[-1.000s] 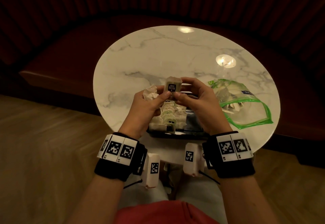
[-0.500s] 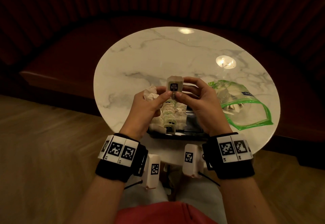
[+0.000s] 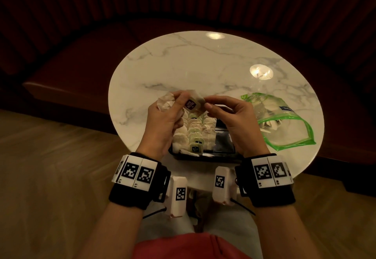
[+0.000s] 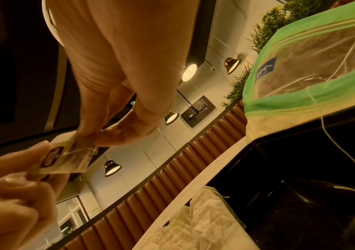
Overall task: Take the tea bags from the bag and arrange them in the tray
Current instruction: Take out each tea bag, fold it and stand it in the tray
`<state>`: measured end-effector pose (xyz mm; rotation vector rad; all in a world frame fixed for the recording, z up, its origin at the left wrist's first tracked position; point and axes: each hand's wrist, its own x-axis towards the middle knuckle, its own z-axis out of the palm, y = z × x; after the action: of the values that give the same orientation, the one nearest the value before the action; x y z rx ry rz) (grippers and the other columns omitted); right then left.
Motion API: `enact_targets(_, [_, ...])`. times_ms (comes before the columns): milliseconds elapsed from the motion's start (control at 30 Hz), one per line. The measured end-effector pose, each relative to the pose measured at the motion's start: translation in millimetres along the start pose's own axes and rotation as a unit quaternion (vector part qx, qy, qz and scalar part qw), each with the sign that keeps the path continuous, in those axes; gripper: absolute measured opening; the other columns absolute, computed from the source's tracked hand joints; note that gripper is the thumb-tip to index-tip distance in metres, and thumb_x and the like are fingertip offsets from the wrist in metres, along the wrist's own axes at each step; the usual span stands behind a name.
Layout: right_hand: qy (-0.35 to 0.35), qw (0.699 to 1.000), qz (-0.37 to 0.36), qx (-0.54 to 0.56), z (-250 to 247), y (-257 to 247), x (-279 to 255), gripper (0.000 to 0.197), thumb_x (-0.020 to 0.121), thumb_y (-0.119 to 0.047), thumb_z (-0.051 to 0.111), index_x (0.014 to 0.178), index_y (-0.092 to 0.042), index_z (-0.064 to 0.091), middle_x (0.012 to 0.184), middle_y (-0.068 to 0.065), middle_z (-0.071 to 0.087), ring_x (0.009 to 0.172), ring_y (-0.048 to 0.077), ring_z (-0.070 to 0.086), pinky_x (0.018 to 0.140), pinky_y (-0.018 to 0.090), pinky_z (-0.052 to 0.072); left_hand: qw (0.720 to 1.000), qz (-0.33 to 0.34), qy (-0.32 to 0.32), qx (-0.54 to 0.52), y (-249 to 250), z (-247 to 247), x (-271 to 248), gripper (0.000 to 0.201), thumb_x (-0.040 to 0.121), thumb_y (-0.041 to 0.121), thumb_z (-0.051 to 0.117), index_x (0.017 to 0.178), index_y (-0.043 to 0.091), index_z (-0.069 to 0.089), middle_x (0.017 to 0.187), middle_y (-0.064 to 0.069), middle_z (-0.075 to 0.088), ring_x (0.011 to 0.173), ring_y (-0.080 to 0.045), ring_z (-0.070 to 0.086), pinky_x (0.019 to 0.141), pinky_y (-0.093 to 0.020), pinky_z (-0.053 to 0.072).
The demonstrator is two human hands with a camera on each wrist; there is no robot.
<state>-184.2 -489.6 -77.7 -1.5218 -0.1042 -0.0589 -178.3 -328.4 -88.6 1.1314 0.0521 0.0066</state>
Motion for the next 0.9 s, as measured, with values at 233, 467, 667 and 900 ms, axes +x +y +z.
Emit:
enact_targets(233, [-0.009,1.0,0.014,0.009,-2.7,2.2,-0.3,0.021,0.082,-0.002,0.071,0.1,-0.011,0.069,0.089,0.008,0.073,0.083,0.017,0.071,0.073,0.025,0.056,1.0,0.005,0.006,-0.003,5.2,3.8,-1.2,0.015,0.078,0.028,0.071,0.088,0.016,0.072,0.09,-0.017,0.046,0.061,-0.018,0.026,0.042,-0.017,0.026])
enact_targets(467, [-0.024,0.999,0.019,-0.032,-7.0,0.9,-1.0,0.023,0.081,-0.001,0.071,0.102,-0.012,0.07,0.097,0.003,0.074,0.088,0.014,0.071,0.077,0.021,0.054,0.998,0.016,0.002,0.06,1.8,2.3,0.4,0.018,0.082,0.028,0.071,0.095,0.015,0.073,0.063,-0.009,0.044,0.052,-0.009,0.032,0.045,-0.018,0.031])
enact_targets(667, [-0.035,0.999,0.015,-0.035,-3.5,-4.6,-0.7,0.028,0.083,-0.017,0.072,0.107,-0.002,0.07,0.095,0.017,0.074,0.089,0.033,0.072,0.086,0.041,0.057,0.992,0.041,-0.038,0.114,1.0,6.9,-1.5,0.013,0.09,0.019,0.067,0.095,0.009,0.074,0.053,0.009,0.047,0.047,-0.006,0.032,0.044,-0.019,0.029])
enact_targets(900, [0.021,1.0,0.022,-0.002,-7.4,-5.8,-1.0,0.018,0.086,-0.008,0.07,0.103,-0.003,0.071,0.098,0.015,0.074,0.092,0.031,0.072,0.084,0.042,0.058,0.985,-0.014,-0.069,0.155,-4.9,3.0,-2.4,0.024,0.088,0.014,0.069,0.11,0.006,0.069,0.051,0.015,0.052,0.045,0.0,0.037,0.044,-0.015,0.03])
